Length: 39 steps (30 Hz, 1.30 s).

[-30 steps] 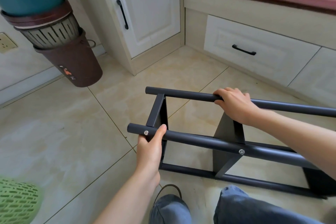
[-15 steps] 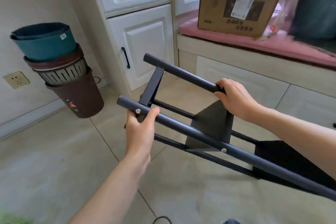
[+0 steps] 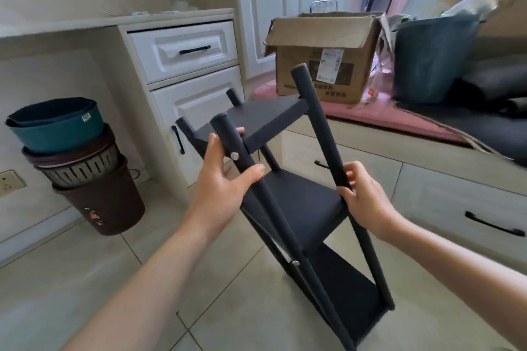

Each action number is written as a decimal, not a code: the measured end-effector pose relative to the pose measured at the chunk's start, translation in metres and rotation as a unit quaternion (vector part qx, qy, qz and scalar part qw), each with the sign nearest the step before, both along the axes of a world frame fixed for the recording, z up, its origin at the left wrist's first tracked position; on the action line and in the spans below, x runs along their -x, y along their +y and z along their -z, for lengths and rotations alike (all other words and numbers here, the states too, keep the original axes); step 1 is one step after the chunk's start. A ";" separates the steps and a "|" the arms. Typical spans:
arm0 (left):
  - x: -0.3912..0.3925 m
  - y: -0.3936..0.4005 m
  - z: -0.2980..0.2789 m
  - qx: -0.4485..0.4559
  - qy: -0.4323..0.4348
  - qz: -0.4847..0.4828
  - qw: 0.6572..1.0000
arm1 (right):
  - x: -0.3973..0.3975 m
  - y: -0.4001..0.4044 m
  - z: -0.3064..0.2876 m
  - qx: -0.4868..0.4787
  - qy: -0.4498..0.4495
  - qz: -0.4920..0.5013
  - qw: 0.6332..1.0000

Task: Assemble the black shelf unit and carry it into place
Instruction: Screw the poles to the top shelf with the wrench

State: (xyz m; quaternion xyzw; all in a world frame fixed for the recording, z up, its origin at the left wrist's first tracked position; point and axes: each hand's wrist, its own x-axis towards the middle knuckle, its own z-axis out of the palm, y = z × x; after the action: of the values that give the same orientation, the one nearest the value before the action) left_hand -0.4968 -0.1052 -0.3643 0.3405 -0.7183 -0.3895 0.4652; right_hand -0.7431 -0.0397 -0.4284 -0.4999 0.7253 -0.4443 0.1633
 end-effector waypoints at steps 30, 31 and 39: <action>0.028 0.030 0.019 0.105 -0.074 0.101 0.987 | -0.011 0.139 0.009 -0.098 -0.085 -0.005 0.992; 0.028 0.035 0.020 0.096 -0.062 0.070 0.991 | -0.014 0.139 0.006 -0.099 -0.073 -0.011 0.992; 0.028 0.125 0.005 -0.012 0.110 -0.175 0.978 | -0.041 0.138 -0.001 -0.147 0.003 -0.060 0.987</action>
State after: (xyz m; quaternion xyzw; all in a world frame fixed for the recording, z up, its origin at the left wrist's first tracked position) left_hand -0.5246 0.0199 -0.3691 0.4217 -0.5874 -0.3456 0.5980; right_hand -0.7016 0.0987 -0.4277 -0.5139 0.7523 -0.3206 0.2592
